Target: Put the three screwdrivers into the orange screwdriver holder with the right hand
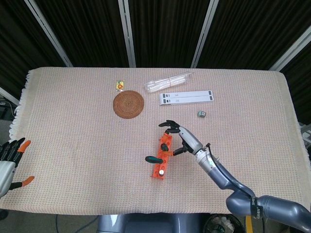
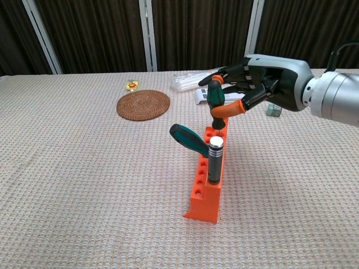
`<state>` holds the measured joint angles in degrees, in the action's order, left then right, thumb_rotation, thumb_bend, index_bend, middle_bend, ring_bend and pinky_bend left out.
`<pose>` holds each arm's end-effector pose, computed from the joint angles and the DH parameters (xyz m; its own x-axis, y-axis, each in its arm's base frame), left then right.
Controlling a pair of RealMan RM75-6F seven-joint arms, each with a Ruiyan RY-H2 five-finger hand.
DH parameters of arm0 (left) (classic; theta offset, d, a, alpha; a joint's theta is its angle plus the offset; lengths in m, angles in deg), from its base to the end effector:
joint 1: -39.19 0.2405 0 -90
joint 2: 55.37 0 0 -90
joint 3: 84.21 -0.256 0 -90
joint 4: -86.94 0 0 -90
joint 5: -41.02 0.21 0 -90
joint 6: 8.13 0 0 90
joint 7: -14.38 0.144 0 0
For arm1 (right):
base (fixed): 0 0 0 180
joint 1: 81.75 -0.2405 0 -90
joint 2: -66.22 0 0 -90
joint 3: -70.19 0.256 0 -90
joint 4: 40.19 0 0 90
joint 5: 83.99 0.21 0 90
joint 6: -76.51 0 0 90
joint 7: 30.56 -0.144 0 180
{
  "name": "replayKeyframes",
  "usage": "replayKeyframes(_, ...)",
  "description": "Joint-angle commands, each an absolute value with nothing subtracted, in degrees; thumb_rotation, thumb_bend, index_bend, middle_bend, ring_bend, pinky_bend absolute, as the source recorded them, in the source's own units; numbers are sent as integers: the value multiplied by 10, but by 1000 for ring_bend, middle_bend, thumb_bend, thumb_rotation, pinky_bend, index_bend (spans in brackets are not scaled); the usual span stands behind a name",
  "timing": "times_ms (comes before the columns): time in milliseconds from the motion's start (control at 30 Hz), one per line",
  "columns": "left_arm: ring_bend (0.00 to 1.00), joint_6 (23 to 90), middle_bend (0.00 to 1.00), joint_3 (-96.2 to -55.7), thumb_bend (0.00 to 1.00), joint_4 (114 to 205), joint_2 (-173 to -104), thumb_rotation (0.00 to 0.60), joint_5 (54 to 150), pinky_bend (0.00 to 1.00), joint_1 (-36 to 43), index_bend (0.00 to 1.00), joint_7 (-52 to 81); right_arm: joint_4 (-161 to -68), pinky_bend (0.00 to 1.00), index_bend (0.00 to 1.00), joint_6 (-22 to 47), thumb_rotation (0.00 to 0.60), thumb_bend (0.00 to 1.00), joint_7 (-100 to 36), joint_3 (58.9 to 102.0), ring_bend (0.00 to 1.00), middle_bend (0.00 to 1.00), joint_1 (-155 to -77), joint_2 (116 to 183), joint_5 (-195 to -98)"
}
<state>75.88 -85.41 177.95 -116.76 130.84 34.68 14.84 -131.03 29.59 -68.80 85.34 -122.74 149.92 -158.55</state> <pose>-0.3189 0.1641 0.1613 0.4748 0.0881 0.8757 0.8799 -0.0669 -0.4704 -0.1151 -0.3365 0.0013 -0.3818 -0.5875 0.7135 -0.8401 -0.1013 -0.5329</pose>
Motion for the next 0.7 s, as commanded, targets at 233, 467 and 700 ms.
replayKeyframes(233,0,756,0,-854,81,1776,-1170,600,1306,0,346,0,146,-1293,0,456,309,600,230,-671,857,0,122,-1237,1510,-1560)
replayKeyframes(467,0,754,0,-854,84,1774,-1171,600,1305,0,346,0,145,-1289,0,399,318,600,229,-667,858,0,105,-1239,1510,-1548)
replayKeyframes(700,0,758,0,-854,82,1775,-1170,600,1306,0,347,0,143,-1302,0,209,313,600,228,-679,858,0,51,-1231,1492,-1565)
